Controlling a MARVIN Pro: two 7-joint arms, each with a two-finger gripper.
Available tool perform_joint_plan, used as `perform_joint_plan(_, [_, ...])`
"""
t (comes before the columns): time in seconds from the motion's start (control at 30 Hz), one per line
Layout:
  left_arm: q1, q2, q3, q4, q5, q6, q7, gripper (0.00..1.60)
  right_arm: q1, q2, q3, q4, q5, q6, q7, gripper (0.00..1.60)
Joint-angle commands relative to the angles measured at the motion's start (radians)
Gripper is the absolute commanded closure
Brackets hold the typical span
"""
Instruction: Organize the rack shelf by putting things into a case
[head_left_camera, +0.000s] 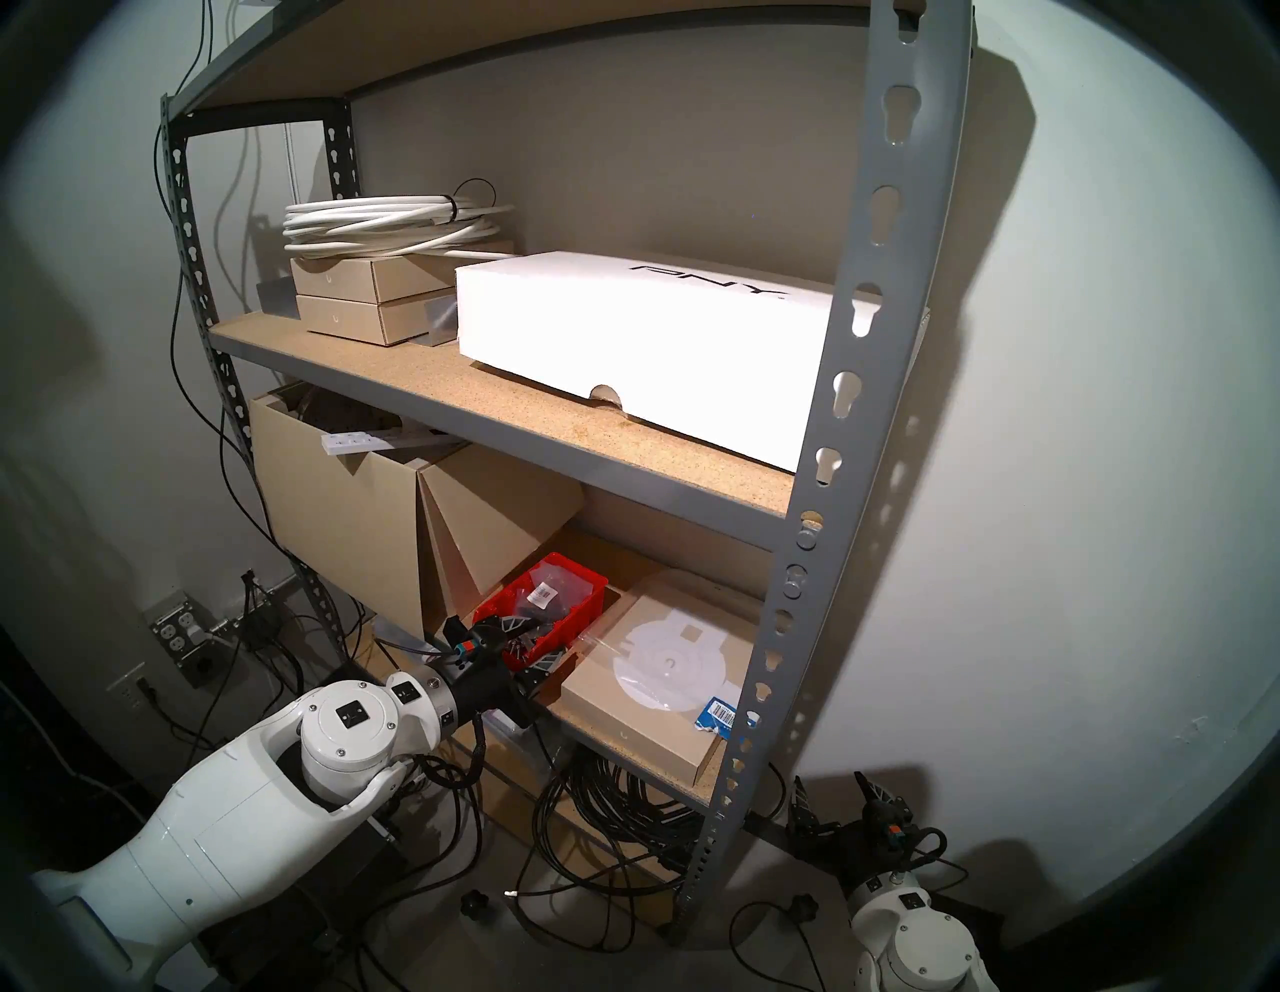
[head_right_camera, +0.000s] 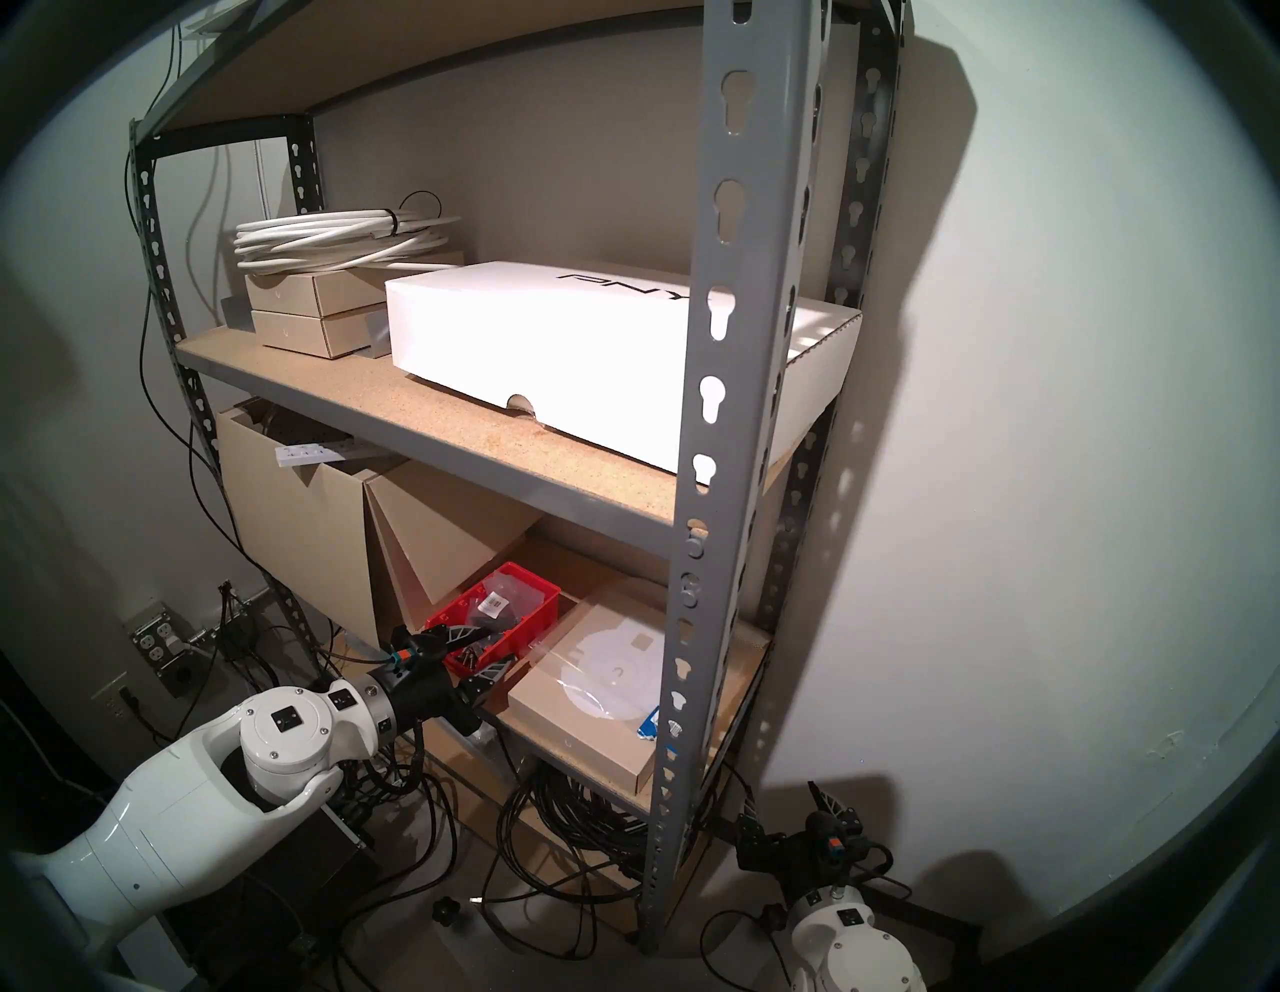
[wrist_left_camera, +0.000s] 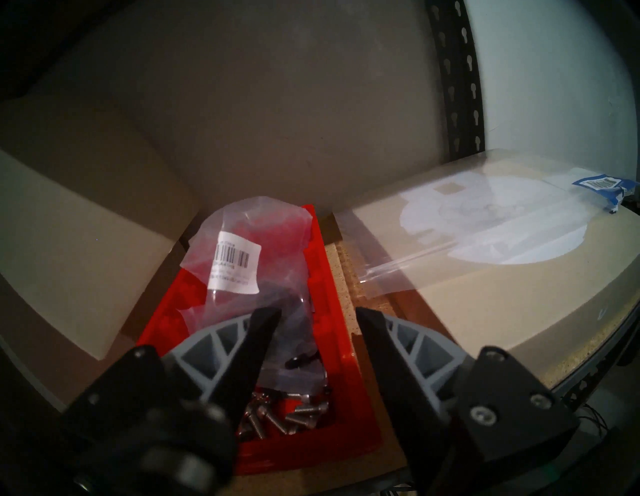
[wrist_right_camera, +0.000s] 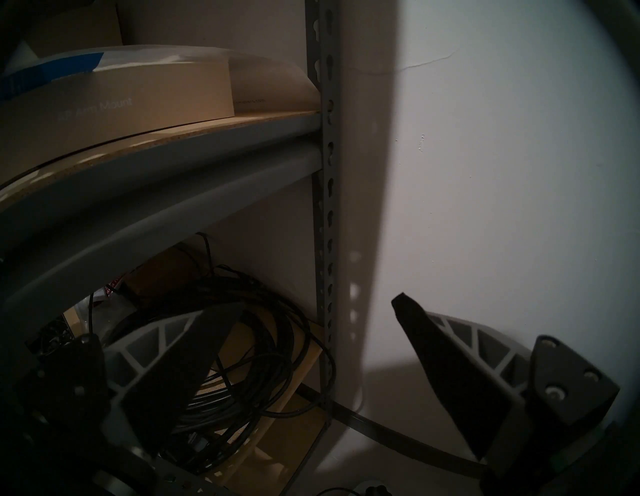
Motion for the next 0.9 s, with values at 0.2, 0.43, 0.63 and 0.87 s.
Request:
perform_joint_plan(0.2, [-0.056,-0.032,0.007,0.030,0.023,-0.008,-0.013,0.49,0.000,0.000,0.000,-0.018,0.000,-0.001,0.000,0.00])
perform_joint_plan(0.43, [-0.071,-0.046,0.015,0.048,0.035,-0.005,-0.029,1.02,0.000,0.000,0.000,-0.018,0.000,-0.001,0.000,0.00])
perform_joint_plan(0.63, [-0.061,-0.048,0.014,0.042,0.042,0.004,-0.028,1.60,0.000,0.000,0.000,-0.018,0.000,-0.001,0.000,0.00])
perform_joint_plan(0.87, [-0.031,-0.048,-0.001,-0.001,0.043,0.037,0.011,1.60,0.000,0.000,0.000,-0.018,0.000,-0.001,0.000,0.00])
